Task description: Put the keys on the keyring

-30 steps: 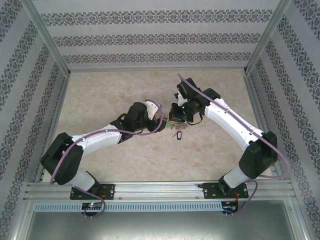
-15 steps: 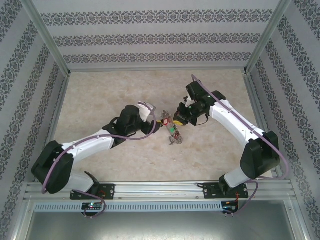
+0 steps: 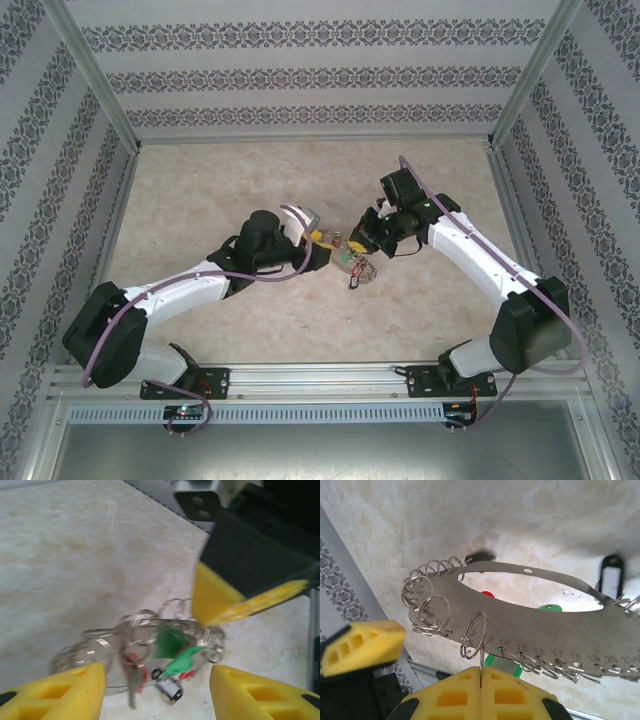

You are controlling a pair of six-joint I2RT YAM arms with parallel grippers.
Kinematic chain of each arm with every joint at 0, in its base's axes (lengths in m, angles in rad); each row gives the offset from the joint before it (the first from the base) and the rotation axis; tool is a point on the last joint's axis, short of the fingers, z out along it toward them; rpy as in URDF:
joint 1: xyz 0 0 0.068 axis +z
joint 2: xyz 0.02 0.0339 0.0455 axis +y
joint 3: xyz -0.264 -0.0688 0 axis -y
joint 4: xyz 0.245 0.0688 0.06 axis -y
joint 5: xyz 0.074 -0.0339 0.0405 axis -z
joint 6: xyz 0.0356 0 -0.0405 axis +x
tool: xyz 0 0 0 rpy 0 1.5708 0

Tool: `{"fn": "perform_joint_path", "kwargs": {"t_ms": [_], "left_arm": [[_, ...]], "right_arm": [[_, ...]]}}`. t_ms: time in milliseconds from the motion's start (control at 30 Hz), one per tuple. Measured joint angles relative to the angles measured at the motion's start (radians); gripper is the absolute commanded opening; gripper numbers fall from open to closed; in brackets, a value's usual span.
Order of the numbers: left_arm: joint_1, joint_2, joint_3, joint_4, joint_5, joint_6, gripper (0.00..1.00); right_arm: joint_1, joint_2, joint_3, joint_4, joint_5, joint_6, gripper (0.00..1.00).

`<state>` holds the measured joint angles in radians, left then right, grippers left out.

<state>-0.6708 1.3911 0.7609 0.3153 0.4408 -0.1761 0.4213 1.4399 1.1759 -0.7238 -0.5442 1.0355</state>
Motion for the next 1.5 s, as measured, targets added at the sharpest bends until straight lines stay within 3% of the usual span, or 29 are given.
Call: {"fn": "perform_joint_path", "kwargs": {"t_ms": [133, 533, 1000, 1333, 1500], "left_arm": [[-0.031, 0.014, 0.0, 0.021, 0.013, -0.041, 0.37], [-0.056, 0.015, -0.013, 0.034, 0.037, -0.08, 0.37], [-0.056, -0.087, -0.021, -0.021, -0.031, -0.056, 0.38], [-0.056, 0.106, -0.001, -0.045, -0.115, -0.069, 0.26], [-0.054, 0.161, 0.061, -0.074, -0.185, -0.076, 0.26]], "right_arm": [[0.0, -0.016, -0.024, 0.022, 0.003, 0.032, 0.0], [0.0, -0.059, -0.082, 0.084, 0.031, 0.151, 0.0], [0.002, -0.071, -0.089, 0.069, 0.119, 0.259, 0.0], [0.051, -0.089, -0.089, 0.057, 0.139, 0.331, 0.0], [0.081, -0.134, -0.105, 0.05, 0.166, 0.395, 0.0]]}}
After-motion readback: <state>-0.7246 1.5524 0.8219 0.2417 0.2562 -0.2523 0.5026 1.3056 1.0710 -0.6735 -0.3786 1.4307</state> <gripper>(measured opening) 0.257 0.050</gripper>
